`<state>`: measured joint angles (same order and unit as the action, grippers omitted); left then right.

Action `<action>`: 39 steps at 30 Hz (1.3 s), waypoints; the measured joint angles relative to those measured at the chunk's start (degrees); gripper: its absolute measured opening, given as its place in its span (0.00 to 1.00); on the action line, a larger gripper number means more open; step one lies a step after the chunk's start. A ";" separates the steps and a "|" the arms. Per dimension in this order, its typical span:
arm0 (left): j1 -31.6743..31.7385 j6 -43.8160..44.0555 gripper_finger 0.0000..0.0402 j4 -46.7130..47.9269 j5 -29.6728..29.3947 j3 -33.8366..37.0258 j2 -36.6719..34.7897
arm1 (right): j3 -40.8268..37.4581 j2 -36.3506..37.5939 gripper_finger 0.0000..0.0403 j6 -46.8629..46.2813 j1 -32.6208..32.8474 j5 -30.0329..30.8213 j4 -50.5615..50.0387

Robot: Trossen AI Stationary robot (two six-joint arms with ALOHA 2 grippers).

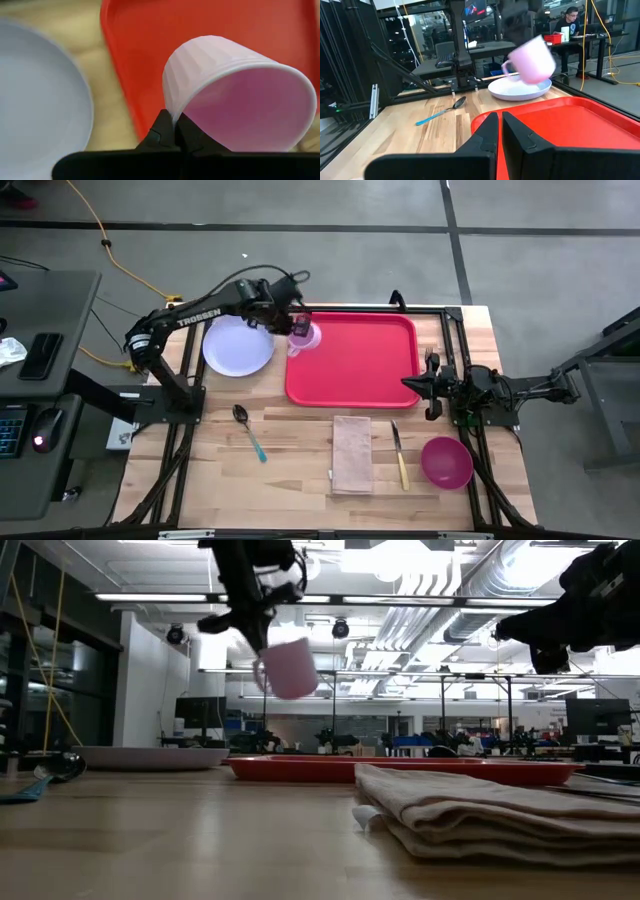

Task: Set up tray
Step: Put the pink cup on the top left of the red serving tray

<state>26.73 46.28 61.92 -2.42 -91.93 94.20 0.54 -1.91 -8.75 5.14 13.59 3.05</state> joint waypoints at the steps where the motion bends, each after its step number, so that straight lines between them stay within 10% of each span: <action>1: -0.01 -0.03 0.03 0.27 -0.92 -1.85 0.56 | 0.00 0.00 0.00 0.00 -0.02 0.08 0.00; 18: 2.96 -8.81 0.03 21.72 -6.06 -39.92 18.22 | 0.00 0.02 0.00 -0.19 -0.01 0.01 0.02; 39: 9.66 -8.98 0.03 27.40 -2.69 -42.68 19.45 | 0.00 0.02 0.00 -0.20 -0.01 0.19 0.04</action>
<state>36.39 37.30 89.32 -5.11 -134.61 113.65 0.53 -1.89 -8.95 5.13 13.78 3.09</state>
